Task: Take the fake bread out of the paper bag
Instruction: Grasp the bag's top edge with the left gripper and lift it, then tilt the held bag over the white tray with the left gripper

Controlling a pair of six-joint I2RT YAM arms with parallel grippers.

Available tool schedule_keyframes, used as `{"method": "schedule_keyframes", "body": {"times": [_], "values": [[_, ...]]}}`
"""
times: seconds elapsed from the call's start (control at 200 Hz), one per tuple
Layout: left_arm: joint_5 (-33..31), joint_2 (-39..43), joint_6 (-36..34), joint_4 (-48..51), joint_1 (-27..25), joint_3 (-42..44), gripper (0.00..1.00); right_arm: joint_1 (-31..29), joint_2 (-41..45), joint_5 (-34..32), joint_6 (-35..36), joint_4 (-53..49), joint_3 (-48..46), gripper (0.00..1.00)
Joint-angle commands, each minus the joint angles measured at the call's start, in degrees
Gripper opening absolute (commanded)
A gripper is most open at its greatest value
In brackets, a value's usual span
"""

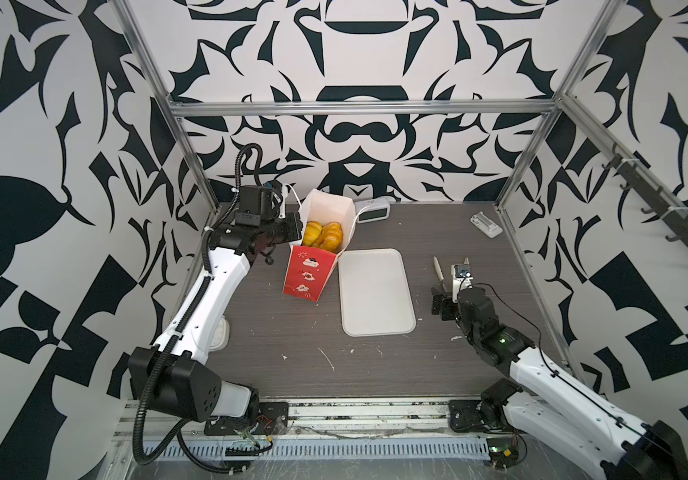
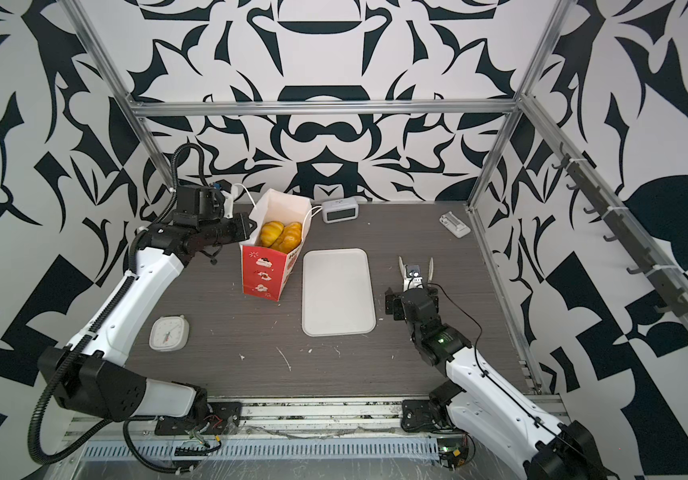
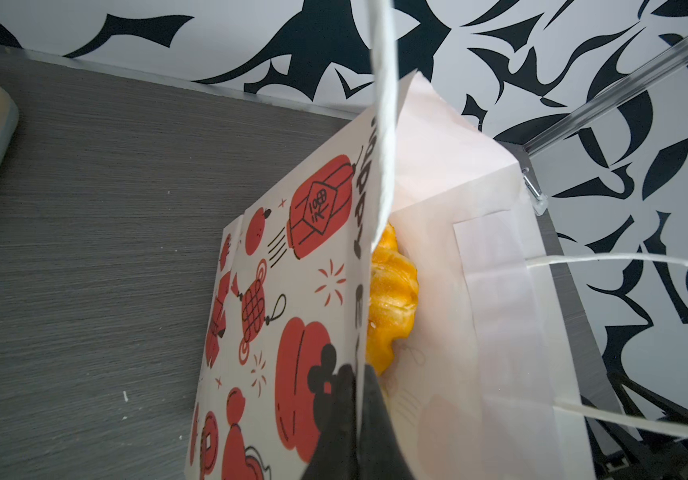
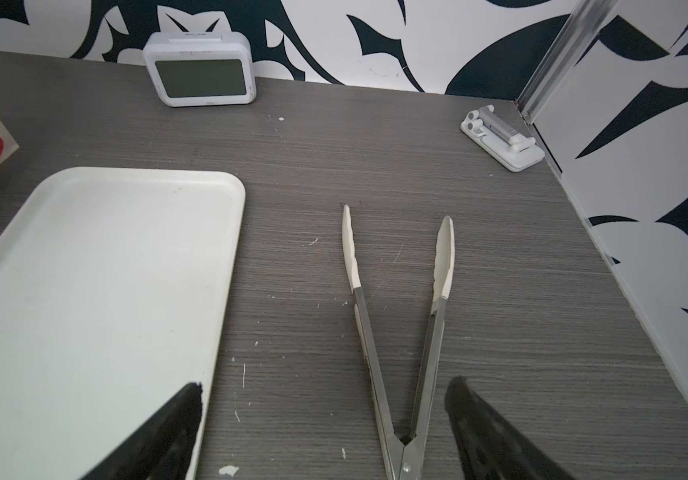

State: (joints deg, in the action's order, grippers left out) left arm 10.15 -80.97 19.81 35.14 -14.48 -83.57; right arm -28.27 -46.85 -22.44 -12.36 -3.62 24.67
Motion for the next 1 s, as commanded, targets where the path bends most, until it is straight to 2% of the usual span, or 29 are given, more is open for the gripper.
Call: {"method": "schedule_keyframes", "body": {"times": [0.0, 0.2, 0.47, 0.845, 0.995], "values": [[1.8, -0.2, 1.7, -3.7, 0.2, -2.2, 0.00, -0.3, 0.5, 0.5, -1.2, 0.1, -0.4, 0.94], [6.0, -2.3, 4.4, -6.8, -0.9, -3.0, 0.00, -0.2, 0.2, 0.8, -1.9, 0.1, -0.4, 0.94], [6.4, -3.2, 4.1, -7.1, -2.9, -3.5, 0.00, -0.3, 0.5, 0.7, -2.0, -0.5, -0.4, 0.94], [-1.4, -4.5, -5.1, -0.8, -0.1, -6.6, 0.00, -0.3, 0.1, 0.5, -2.1, -0.4, -0.3, 0.94], [-4.2, -5.7, -14.2, -1.3, 0.9, -11.0, 0.00, -0.3, -0.2, 0.6, -2.0, -0.2, -0.3, 0.94]]}}
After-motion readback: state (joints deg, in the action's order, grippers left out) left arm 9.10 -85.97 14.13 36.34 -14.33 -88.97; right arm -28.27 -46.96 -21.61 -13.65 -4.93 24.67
